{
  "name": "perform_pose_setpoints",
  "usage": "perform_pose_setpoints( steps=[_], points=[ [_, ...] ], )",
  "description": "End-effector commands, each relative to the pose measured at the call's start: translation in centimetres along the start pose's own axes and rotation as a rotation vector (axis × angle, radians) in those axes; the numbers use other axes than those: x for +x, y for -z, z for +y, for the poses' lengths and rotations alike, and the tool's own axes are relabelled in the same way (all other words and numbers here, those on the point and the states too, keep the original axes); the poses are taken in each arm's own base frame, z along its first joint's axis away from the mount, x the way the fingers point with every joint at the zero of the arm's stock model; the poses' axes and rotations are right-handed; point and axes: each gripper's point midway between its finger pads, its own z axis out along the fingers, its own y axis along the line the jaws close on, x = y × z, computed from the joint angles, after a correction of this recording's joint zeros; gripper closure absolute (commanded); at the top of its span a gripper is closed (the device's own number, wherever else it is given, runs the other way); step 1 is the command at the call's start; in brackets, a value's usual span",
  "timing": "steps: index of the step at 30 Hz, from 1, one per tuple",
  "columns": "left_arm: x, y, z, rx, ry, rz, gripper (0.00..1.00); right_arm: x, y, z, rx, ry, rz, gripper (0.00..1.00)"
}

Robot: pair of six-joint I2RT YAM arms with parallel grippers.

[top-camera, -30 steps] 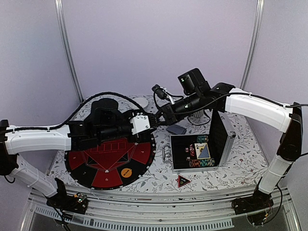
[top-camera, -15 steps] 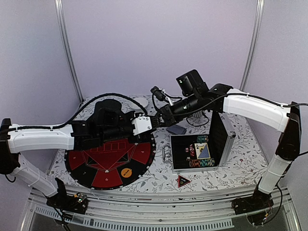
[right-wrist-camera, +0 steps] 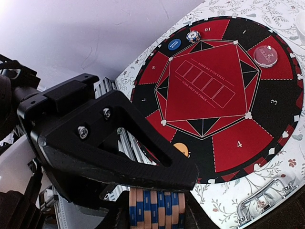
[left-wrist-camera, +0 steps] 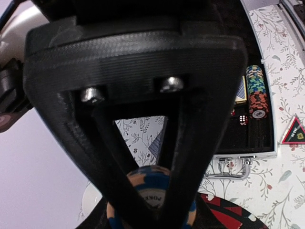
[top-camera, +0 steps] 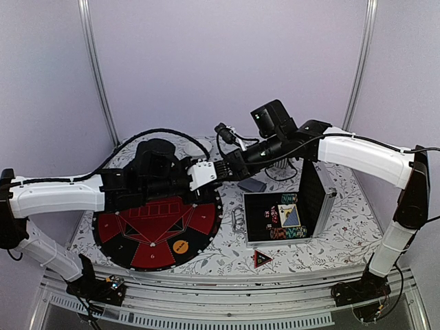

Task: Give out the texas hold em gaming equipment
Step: Pass from the right arm to the left

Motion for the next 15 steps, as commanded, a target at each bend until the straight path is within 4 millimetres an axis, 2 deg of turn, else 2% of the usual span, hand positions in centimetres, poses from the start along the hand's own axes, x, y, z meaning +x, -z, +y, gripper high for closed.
perform_pose_setpoints(
  steps=[1,4,6,10,15],
  points=[
    [-0.4,0.6,1.5,-0.015,0.124,0.020,1.00,-0.9,-0.5,-0.8,0.041,0.006,-0.033,0.61],
    [-0.2,1.1,1.2,0.007,0.155,0.023,1.00,-0.9,-0.5,-0.9,0.042,0.006,-0.033,0.58],
    [-0.1,1.5,0.9,0.030,0.171,0.021,1.00,-0.9,-0.6,-0.8,0.033,0.008,-0.030,0.51],
    [0.8,1.6,0.2,0.076,0.206,0.057,1.00,-0.9,-0.6,-0.5,0.019,0.016,-0.028,0.32],
    [3.0,1.8,-0.3,0.098,0.321,0.142,1.00,-1.3,0.1,-1.5,0.062,0.006,-0.049,0.11]
  ],
)
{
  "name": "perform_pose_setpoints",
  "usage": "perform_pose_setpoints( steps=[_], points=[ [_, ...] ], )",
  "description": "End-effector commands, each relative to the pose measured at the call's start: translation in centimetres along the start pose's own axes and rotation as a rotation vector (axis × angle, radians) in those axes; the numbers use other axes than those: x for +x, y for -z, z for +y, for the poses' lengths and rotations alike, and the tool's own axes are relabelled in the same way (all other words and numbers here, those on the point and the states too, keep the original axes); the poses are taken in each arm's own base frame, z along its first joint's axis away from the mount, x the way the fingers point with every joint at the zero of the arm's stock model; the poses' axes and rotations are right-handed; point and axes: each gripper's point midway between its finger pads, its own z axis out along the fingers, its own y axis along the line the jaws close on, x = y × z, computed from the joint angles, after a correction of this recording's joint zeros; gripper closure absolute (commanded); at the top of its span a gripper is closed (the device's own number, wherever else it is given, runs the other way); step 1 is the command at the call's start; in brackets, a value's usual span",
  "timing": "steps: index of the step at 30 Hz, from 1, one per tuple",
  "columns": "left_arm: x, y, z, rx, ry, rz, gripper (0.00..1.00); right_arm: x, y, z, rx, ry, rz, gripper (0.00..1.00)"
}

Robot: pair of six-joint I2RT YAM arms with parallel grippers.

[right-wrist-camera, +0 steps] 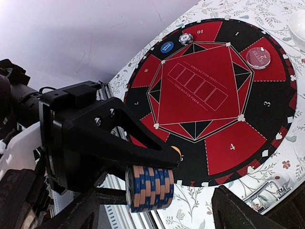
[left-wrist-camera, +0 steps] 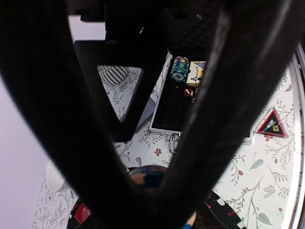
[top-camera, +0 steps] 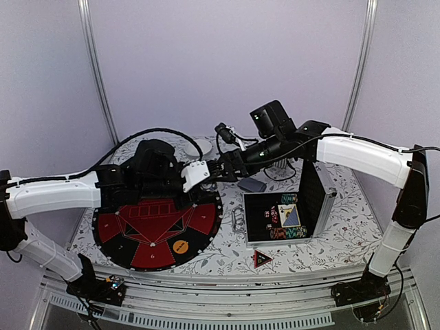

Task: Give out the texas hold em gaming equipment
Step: Pass from the right arm to the left, then place the poker chips pile at the big blind area.

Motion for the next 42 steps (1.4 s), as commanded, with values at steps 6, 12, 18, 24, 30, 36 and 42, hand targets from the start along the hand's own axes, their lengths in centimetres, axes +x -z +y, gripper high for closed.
perform_pose_setpoints(
  steps=[6,12,18,24,30,36,42],
  points=[
    [5.7,1.0,0.6,-0.026,0.324,0.154,1.00,-1.1,3.3,-5.5,0.193,-0.083,-0.094,0.01],
    [10.4,0.5,0.0,-0.079,0.507,0.267,1.00,-0.6,5.2,-7.8,0.317,-0.102,-0.120,0.01],
    [14.5,-0.7,-1.4,-0.101,0.602,0.384,1.00,0.6,5.1,-8.8,0.356,-0.095,-0.088,0.01],
    [16.4,-2.8,-3.5,-0.048,0.632,0.403,1.00,1.5,5.0,-9.5,0.382,-0.085,-0.071,0.01],
    [17.0,-5.1,-5.1,0.013,0.579,0.431,1.00,2.3,5.2,-10.1,0.409,-0.087,-0.058,0.01],
    [18.1,-5.7,-7.1,0.043,0.574,0.470,1.00,3.1,5.5,-10.4,0.426,-0.093,-0.051,0.01],
    [18.7,-5.3,-8.5,0.033,0.574,0.476,1.00,3.1,5.2,-10.6,0.424,-0.092,-0.044,0.01]
  ],
)
